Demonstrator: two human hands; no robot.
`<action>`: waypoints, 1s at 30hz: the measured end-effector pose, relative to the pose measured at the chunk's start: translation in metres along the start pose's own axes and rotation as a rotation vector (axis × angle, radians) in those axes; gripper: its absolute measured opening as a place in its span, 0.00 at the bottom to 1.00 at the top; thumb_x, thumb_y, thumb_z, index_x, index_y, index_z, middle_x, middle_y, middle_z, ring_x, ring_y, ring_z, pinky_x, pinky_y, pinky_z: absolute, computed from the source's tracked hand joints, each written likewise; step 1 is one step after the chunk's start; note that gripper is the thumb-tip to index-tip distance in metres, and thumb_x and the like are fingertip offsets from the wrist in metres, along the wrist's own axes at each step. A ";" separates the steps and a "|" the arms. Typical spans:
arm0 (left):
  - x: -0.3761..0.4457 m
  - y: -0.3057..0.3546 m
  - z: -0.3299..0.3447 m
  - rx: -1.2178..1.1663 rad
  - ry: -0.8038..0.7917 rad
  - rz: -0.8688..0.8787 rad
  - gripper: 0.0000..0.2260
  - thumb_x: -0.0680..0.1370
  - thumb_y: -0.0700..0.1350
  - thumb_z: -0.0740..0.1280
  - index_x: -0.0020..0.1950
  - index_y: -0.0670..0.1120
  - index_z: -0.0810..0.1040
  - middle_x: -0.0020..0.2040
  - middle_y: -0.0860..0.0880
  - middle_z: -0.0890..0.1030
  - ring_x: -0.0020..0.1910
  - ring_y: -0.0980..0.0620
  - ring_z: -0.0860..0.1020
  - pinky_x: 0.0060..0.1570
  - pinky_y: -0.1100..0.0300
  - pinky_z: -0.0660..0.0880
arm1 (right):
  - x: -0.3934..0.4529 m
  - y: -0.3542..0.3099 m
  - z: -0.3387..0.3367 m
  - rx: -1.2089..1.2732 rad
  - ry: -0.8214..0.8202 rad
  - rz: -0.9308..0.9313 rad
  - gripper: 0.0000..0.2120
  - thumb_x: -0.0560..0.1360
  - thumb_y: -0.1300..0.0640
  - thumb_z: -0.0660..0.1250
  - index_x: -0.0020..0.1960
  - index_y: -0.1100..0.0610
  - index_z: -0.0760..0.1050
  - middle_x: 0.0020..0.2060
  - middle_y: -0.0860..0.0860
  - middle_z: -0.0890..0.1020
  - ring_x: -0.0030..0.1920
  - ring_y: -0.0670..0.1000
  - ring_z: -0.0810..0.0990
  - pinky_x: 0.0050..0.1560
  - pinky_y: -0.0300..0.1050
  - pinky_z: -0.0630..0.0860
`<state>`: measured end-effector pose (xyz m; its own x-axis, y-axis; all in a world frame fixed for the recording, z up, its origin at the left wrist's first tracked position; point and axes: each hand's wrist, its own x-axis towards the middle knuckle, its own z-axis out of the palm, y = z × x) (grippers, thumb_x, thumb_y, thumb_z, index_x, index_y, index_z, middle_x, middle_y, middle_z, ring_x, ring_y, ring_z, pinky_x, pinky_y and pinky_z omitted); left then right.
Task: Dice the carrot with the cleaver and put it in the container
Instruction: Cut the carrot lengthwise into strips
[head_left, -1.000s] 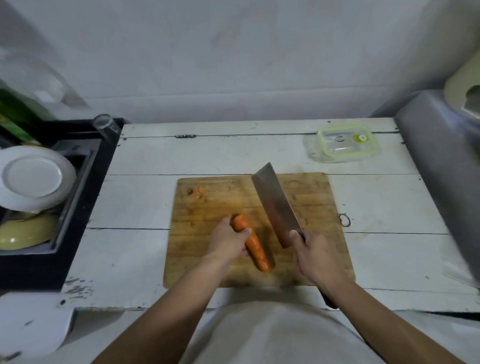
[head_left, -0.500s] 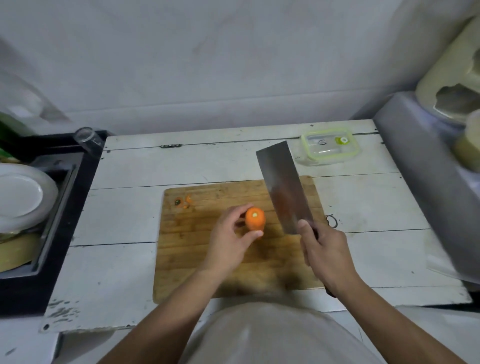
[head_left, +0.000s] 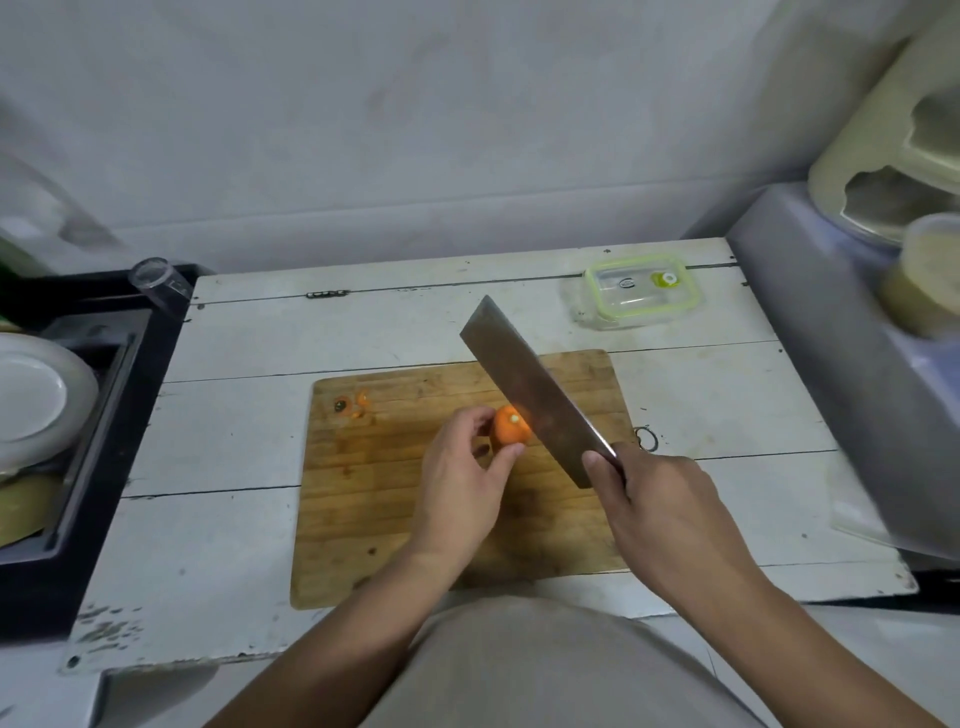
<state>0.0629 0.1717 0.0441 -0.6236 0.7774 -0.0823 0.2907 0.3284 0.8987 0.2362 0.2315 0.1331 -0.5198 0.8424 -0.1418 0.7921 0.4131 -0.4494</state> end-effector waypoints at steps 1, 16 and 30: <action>-0.001 0.002 0.001 0.013 0.014 0.010 0.18 0.75 0.50 0.77 0.61 0.59 0.74 0.59 0.59 0.79 0.60 0.57 0.78 0.61 0.57 0.79 | 0.000 -0.001 -0.003 -0.026 -0.006 0.001 0.19 0.81 0.41 0.50 0.41 0.50 0.72 0.28 0.47 0.74 0.32 0.52 0.76 0.32 0.48 0.71; -0.012 -0.002 0.002 0.052 0.102 0.121 0.13 0.76 0.48 0.76 0.58 0.51 0.77 0.54 0.56 0.75 0.55 0.57 0.78 0.56 0.57 0.80 | 0.003 -0.014 -0.016 -0.178 -0.093 -0.018 0.17 0.83 0.43 0.52 0.39 0.49 0.67 0.32 0.48 0.70 0.35 0.54 0.72 0.35 0.48 0.67; -0.005 0.005 0.002 -0.050 0.151 0.079 0.06 0.76 0.44 0.76 0.47 0.48 0.79 0.48 0.54 0.79 0.49 0.58 0.78 0.45 0.72 0.72 | 0.013 -0.037 -0.024 -0.295 -0.168 -0.012 0.19 0.84 0.47 0.53 0.36 0.50 0.60 0.32 0.47 0.67 0.30 0.46 0.64 0.28 0.43 0.59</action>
<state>0.0693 0.1703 0.0484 -0.7035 0.7088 0.0518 0.3089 0.2394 0.9205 0.2079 0.2360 0.1691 -0.5558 0.7783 -0.2920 0.8312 0.5258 -0.1808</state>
